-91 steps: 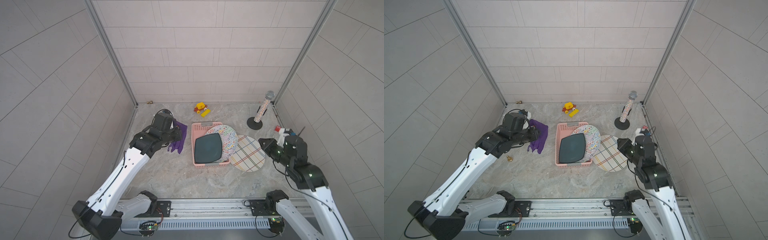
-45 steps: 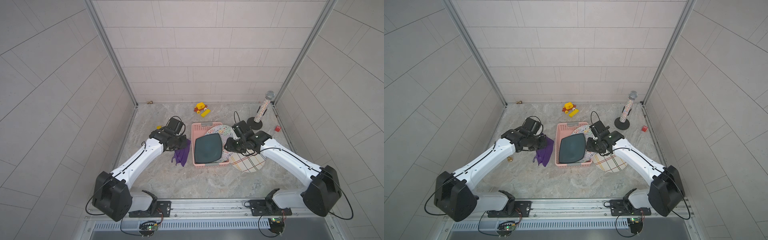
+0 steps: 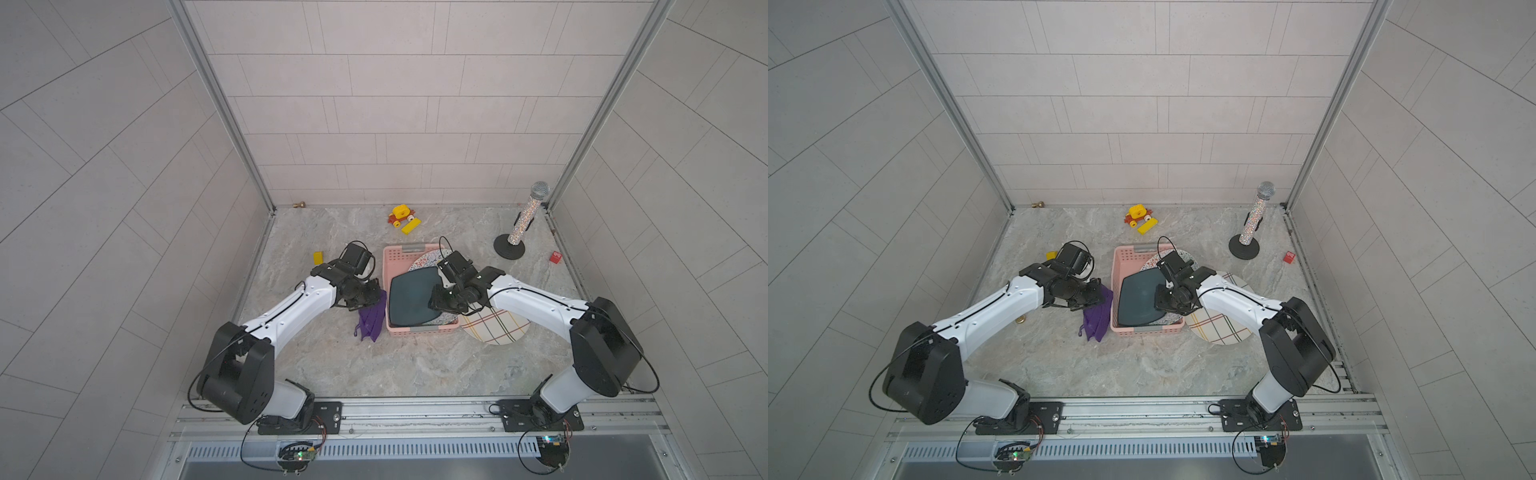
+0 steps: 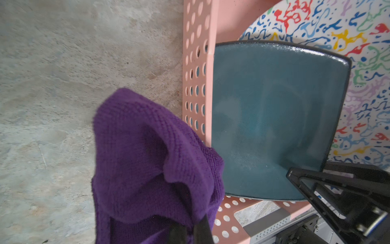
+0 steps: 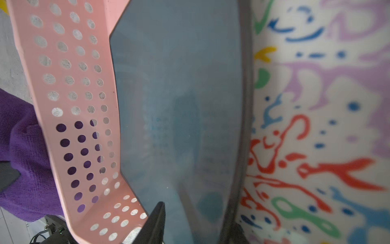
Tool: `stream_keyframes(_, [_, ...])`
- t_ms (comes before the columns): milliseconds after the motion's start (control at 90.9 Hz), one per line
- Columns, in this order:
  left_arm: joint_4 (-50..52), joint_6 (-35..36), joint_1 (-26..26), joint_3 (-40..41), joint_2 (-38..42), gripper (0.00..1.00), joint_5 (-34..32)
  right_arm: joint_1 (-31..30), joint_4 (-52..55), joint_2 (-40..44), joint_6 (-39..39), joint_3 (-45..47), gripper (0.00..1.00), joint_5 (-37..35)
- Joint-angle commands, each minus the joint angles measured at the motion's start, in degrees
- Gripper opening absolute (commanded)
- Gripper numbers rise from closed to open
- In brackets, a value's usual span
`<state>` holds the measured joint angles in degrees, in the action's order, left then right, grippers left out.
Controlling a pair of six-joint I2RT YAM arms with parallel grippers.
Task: Wipe the wet plate dry
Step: Pick up the plate from the bin, then wipe the plate with towel.
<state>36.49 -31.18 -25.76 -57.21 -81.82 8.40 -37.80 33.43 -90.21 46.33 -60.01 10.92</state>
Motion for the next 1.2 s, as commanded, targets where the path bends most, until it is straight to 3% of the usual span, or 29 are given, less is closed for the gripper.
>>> stream_keyframes(0, [0.62, -0.12, 0.27, -0.67, 2.22, 0.00, 0.54, -0.19, -3.82, -0.44, 2.06, 1.87, 0.29, -0.58])
stream_keyframes(165, [6.56, 0.49, 0.52, -6.07, 8.53, 0.00, -2.59, -0.11, -5.20, 4.77, -0.16, 1.60, 0.05, -1.14])
stream_keyframes(231, [7.63, 1.39, 0.48, -8.60, 11.53, 0.00, -3.03, -0.13, -5.51, 7.52, -0.76, 0.86, 0.00, 0.26])
stream_keyframes(407, [7.81, 2.32, 0.48, -12.98, 15.89, 0.00, -0.65, -0.32, -6.79, 16.40, 1.44, -1.89, 0.00, 4.32])
stream_keyframes(616, [6.28, 0.26, 0.52, -13.05, 14.17, 0.00, 3.11, -0.27, -16.00, 25.18, 9.99, -2.62, 0.00, 6.74])
stream_keyframes(693, [6.81, -1.32, 0.51, -13.37, 13.39, 0.00, 3.47, -0.45, -19.76, 26.51, 12.80, -2.95, 0.00, 7.62])
stream_keyframes(859, [-0.38, -5.18, -1.94, -14.32, 13.59, 0.00, 11.63, -2.64, -24.70, 27.30, 16.40, -3.41, 0.00, 6.97])
stream_keyframes(969, [1.41, -6.26, -4.54, -17.17, 12.90, 0.00, 8.76, -3.14, -26.80, 27.35, 16.22, -4.21, 0.00, 6.62])
stream_keyframes(1024, [4.00, -6.18, -3.44, -19.35, 13.08, 0.00, 2.42, -3.99, -25.81, 27.73, 14.24, -4.72, 0.00, 6.27])
stream_keyframes(1079, [5.78, -5.40, 0.79, -22.22, 12.46, 0.00, -0.43, -5.43, -25.16, 28.25, 12.70, -4.52, 0.00, 6.43])
stream_keyframes(1189, [5.94, -4.84, 6.71, -27.27, 8.47, 0.00, 6.87, -8.58, -29.65, 29.36, 11.99, -2.45, 0.00, 8.53])
